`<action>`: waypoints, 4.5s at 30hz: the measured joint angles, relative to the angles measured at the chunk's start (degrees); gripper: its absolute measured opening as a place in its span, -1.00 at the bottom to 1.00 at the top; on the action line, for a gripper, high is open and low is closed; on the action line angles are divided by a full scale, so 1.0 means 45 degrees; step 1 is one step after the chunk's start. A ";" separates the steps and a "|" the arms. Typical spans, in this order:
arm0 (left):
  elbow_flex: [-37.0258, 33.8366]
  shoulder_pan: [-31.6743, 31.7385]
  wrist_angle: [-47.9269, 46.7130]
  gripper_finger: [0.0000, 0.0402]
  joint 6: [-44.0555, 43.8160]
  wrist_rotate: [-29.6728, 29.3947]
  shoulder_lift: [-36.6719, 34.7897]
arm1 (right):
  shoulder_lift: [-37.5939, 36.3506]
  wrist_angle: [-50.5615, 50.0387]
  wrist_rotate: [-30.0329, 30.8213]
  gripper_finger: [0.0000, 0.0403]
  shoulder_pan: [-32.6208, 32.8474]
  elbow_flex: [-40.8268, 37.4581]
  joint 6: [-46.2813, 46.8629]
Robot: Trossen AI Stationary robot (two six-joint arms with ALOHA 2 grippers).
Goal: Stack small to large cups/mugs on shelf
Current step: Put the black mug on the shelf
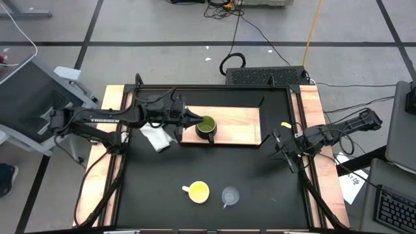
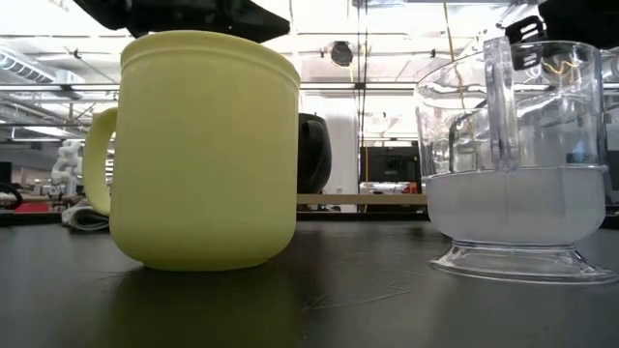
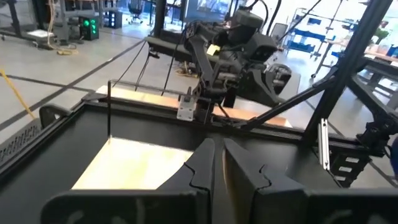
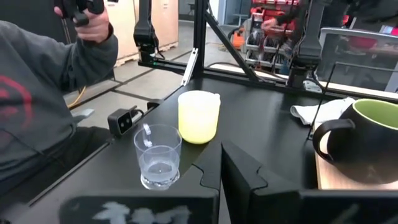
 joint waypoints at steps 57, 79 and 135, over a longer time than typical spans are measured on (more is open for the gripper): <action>1.1352 0.1384 -1.5115 -0.33 0.4337 -0.0083 0.6507 | -0.0817 -0.0699 -0.0003 -1.00 0.0000 -0.0719 0.0830; 1.1327 0.1608 -1.6111 0.20 0.4742 -0.1354 0.7735 | -0.0812 -0.0716 0.0002 -1.00 -0.0005 -0.0733 0.0830; 1.1327 0.1555 -1.6901 -0.87 0.6900 -0.2537 0.8303 | -0.0817 -0.0605 0.0016 -1.00 -0.0005 -0.0959 0.0841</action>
